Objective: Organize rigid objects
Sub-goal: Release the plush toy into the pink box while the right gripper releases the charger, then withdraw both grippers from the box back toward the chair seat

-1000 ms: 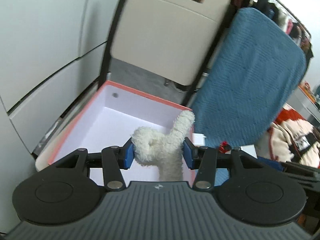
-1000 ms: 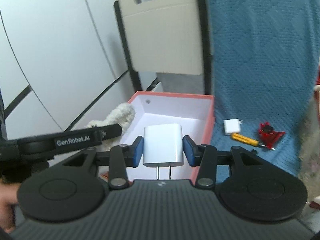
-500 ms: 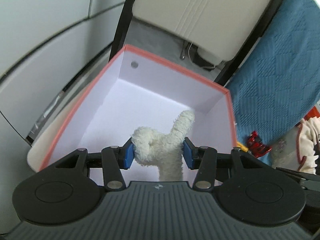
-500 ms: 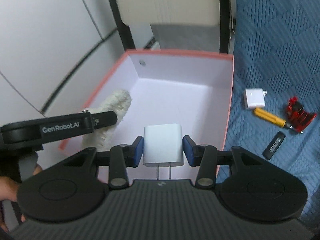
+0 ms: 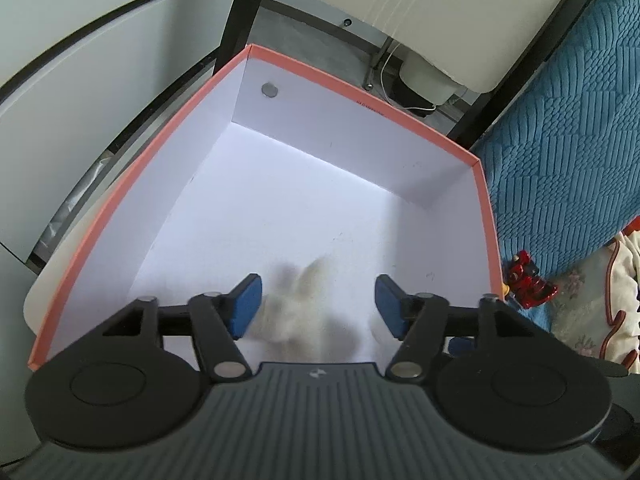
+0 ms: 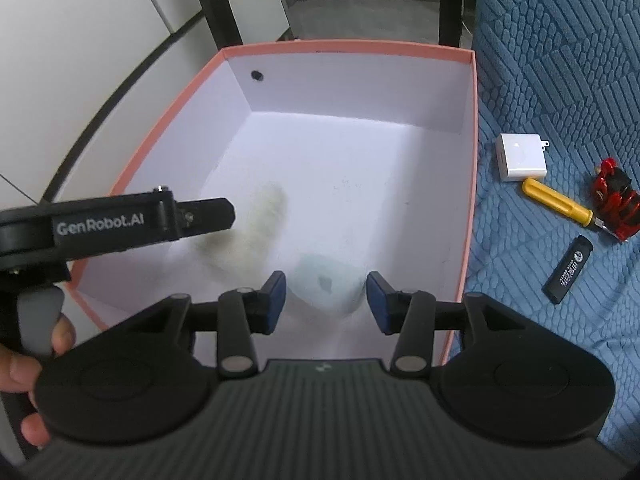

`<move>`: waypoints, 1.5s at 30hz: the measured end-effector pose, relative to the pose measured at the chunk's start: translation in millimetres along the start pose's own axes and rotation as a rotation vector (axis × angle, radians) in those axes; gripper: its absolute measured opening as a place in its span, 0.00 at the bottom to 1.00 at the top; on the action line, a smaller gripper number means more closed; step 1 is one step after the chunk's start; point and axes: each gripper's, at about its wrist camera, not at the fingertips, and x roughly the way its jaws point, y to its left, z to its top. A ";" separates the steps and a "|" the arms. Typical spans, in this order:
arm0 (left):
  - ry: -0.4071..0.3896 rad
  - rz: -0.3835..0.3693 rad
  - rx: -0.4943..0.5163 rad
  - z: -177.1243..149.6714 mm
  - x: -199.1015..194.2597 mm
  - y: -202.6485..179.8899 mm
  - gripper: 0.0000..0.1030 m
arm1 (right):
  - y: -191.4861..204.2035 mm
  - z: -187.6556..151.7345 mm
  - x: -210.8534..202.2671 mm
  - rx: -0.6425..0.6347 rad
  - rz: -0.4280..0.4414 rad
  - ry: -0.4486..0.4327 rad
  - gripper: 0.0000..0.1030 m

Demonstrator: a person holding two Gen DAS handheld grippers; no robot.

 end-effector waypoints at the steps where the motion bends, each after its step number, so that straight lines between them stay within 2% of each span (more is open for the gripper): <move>1: -0.006 0.004 0.008 0.1 -3.0 -2.0 0.66 | 0.0 0.8 -3.4 -0.006 0.000 -0.008 0.51; 6: -0.039 0.014 0.033 -2.1 -26.4 -10.4 0.66 | -1.8 0.1 -26.8 -0.017 0.003 -0.073 0.52; 13: -0.106 0.000 0.063 -13.6 -68.8 -33.7 0.66 | -5.5 -21.1 -73.0 -0.029 -0.011 -0.177 0.52; 27: -0.207 -0.079 0.168 -65.7 -145.7 -94.5 0.66 | -31.5 -68.0 -171.2 -0.001 -0.082 -0.343 0.52; 45: -0.218 -0.178 0.271 -150.1 -186.9 -162.5 0.66 | -74.6 -152.5 -238.2 0.057 -0.190 -0.470 0.52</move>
